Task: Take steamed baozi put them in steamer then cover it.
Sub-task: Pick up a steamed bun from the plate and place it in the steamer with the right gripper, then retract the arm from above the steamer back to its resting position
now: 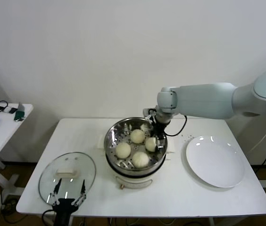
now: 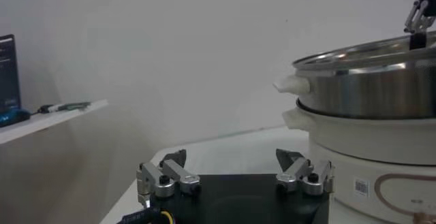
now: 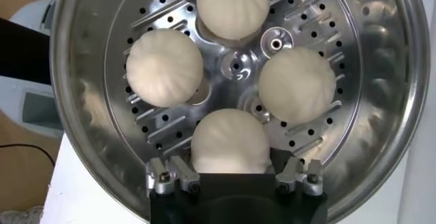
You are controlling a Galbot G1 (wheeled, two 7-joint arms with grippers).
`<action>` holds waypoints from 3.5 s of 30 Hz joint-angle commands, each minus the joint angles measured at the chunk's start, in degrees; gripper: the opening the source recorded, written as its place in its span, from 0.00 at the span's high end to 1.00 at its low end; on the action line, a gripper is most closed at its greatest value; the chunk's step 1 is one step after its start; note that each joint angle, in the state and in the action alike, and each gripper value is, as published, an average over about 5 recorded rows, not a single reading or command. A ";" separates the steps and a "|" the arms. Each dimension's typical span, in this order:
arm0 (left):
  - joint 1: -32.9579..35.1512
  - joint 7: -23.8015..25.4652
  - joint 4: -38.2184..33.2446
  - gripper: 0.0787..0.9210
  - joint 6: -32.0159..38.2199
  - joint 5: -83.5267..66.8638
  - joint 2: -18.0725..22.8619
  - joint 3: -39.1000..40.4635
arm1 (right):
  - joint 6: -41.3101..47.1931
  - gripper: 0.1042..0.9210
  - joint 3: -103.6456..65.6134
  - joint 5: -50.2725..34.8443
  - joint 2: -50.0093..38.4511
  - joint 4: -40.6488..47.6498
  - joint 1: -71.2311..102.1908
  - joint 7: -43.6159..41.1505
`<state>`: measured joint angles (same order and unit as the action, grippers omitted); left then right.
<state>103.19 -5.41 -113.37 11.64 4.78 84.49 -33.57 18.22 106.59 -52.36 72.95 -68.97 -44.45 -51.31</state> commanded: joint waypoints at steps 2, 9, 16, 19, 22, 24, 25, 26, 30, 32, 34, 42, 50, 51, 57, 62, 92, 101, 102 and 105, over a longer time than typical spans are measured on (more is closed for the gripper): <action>-0.19 0.01 -0.08 0.12 -0.17 0.05 -0.13 0.06 | 0.43 0.13 -0.53 -1.43 -0.86 -0.38 -0.17 -0.47; 0.01 -0.07 -0.37 0.12 -0.19 0.05 -0.56 -0.32 | -1.52 0.12 -2.59 -5.05 -5.85 -1.12 -2.64 -1.98; 0.46 -0.20 -0.93 0.12 0.02 0.35 -0.95 -0.64 | -4.89 0.12 -9.24 -7.46 -13.60 -0.61 -4.17 -2.07; 0.70 -0.73 -1.36 0.12 0.12 0.95 -1.07 -0.86 | -8.15 0.12 -13.27 -7.80 -17.74 -0.67 -3.23 1.20; 1.07 -1.39 -1.88 0.12 0.39 2.16 -1.29 -0.98 | -13.40 0.12 -19.28 -7.88 -22.55 -2.02 0.23 8.75; 1.28 -1.66 -2.18 0.12 0.51 3.38 -1.47 -1.12 | -17.20 0.12 -23.82 -8.28 -25.94 -3.52 4.12 15.09; 1.35 -1.78 -2.29 0.12 0.43 4.09 -1.58 -1.21 | -19.07 0.12 -26.53 -8.28 -27.71 -4.32 6.81 18.44; 1.38 -1.91 -2.41 0.12 0.26 4.78 -1.67 -1.30 | -20.55 0.12 -29.43 -8.13 -29.24 -4.95 9.51 21.04; 1.41 -2.56 -2.86 0.12 -0.63 8.88 -1.88 -1.74 | -23.91 0.12 -43.92 -6.81 -34.47 -7.11 21.88 28.74; 1.55 -2.81 -3.37 0.12 -0.76 11.75 -1.82 -1.95 | -24.48 0.12 -52.03 -5.57 -36.99 -8.54 29.13 31.10; 1.74 -3.05 -4.03 0.12 -0.90 14.68 -1.68 -2.08 | -24.87 0.12 -61.45 -4.04 -39.13 -10.02 37.75 32.76; 2.19 -4.85 -6.79 0.12 -4.60 25.20 -1.60 -2.42 | -25.90 0.12 -101.42 3.25 -40.25 -14.59 76.01 37.59; 2.90 -4.61 -9.27 0.12 -8.74 43.04 -2.53 -4.05 | -24.88 0.12 -129.99 7.82 -31.82 -19.34 103.90 38.66; 2.89 -4.12 -9.36 0.12 -9.27 46.72 -2.62 -4.31 | -24.78 0.12 -132.89 8.73 -30.15 -19.74 106.54 38.63; 1.87 -1.16 -8.14 0.12 -11.71 67.63 -3.38 -5.24 | -23.45 0.12 -143.14 12.70 -21.71 -21.19 115.89 38.97; -0.51 0.60 -4.66 0.12 -13.48 78.27 -3.79 -4.29 | -22.74 0.12 -146.14 14.83 -18.52 -21.22 119.61 38.96; -18.52 -4.66 19.84 0.12 -14.47 83.85 -3.71 -6.13 | -24.02 0.12 -151.36 19.77 -14.61 -22.66 128.00 35.78; -20.72 -6.06 21.70 0.12 -14.20 82.95 -3.78 -5.33 | -24.50 0.12 -152.51 21.27 -13.84 -22.56 129.13 34.76; -20.96 -6.08 21.87 0.12 -14.22 82.96 -3.77 -5.25 | -24.54 0.12 -152.56 21.43 -13.74 -22.54 129.20 34.66; -22.01 -6.05 22.63 0.12 -14.31 83.07 -3.67 -5.28 | -24.64 0.12 -152.63 21.92 -13.40 -22.56 129.45 34.32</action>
<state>84.44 -10.55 -93.96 -2.56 87.59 80.73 -38.81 -6.30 -45.11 -31.55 59.01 -91.46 83.90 -16.47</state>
